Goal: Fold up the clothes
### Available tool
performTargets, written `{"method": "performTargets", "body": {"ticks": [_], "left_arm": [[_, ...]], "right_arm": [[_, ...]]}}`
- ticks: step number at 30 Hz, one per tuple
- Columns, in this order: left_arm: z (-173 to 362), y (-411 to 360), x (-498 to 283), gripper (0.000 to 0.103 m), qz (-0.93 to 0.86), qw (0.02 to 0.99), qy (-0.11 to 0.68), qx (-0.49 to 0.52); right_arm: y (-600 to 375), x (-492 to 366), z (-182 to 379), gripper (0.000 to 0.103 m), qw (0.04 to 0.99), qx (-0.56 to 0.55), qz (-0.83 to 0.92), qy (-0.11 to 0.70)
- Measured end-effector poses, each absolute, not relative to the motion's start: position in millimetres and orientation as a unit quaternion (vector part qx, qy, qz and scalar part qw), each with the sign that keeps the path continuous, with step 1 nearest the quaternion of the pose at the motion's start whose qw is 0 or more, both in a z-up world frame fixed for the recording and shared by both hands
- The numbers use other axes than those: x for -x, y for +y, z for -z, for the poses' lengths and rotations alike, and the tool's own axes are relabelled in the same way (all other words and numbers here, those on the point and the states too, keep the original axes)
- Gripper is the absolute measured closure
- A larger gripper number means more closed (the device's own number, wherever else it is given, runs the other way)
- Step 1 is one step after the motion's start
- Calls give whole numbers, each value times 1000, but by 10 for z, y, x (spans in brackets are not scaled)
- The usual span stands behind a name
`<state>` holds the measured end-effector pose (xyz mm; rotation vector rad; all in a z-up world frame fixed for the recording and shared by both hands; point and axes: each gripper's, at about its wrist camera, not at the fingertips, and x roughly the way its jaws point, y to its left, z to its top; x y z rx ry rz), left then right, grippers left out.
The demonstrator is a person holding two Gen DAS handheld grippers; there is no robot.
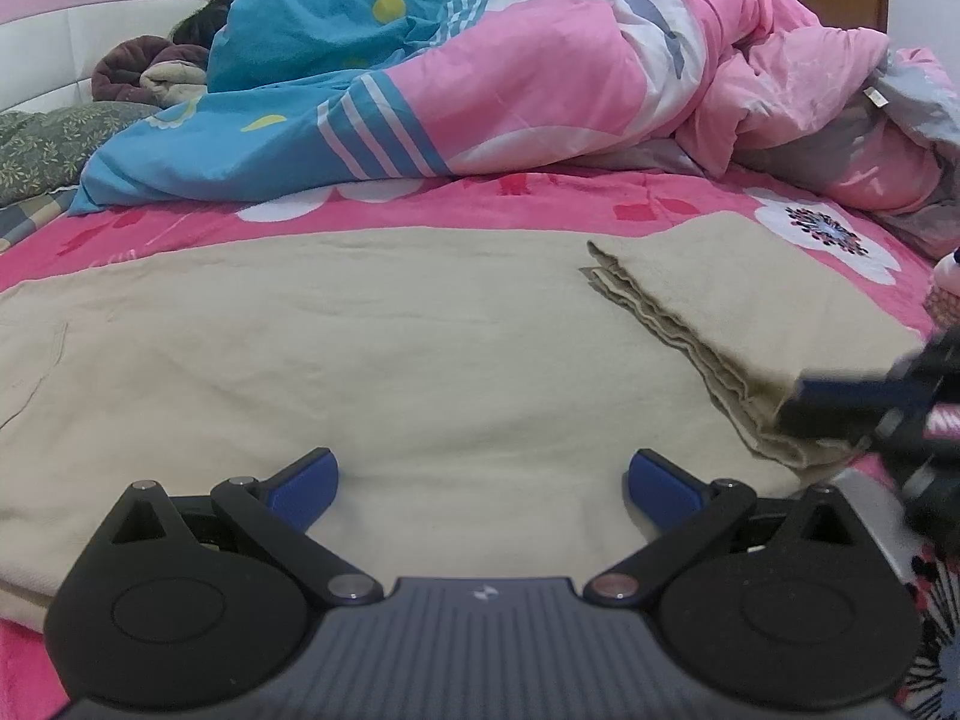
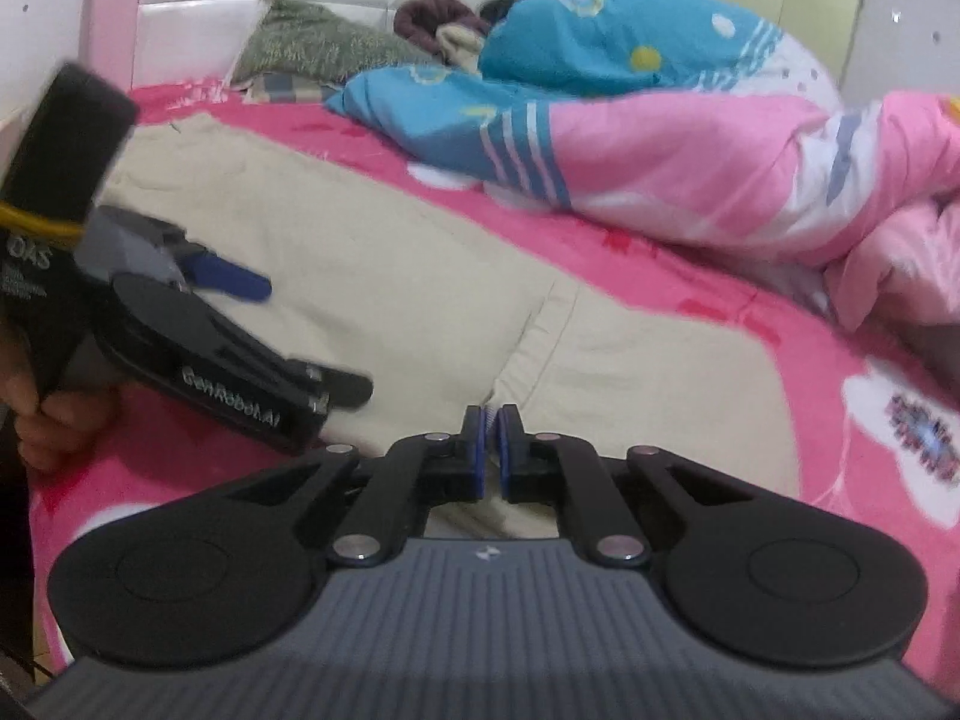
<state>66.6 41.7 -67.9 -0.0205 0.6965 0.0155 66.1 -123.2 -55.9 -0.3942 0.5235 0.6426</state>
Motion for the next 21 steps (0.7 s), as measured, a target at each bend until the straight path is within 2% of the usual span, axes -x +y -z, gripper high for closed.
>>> {"method": "performTargets", "body": {"ticks": [6,8,9,15,21], "left_arm": [[680,397,-667,0,-8,940,341,10],[679,397,-666,0,-8,940,341,10],[678,397,-665,0,-7,940,341,11],[682,416,-660,0,-7,940,340,11],[684,417,-656,0,-7,940,340,10]], "right_arm": [[-1249,-528,585,89,900,178,-311,247],[-1297,-454,542,79,896,169,-329,244],[-1305,-405,535,77,897,178,-328,238],[-1348,-264,547,76,901,236,-296,214],[-1214,-220,680,69,884,345,-262,178]]}}
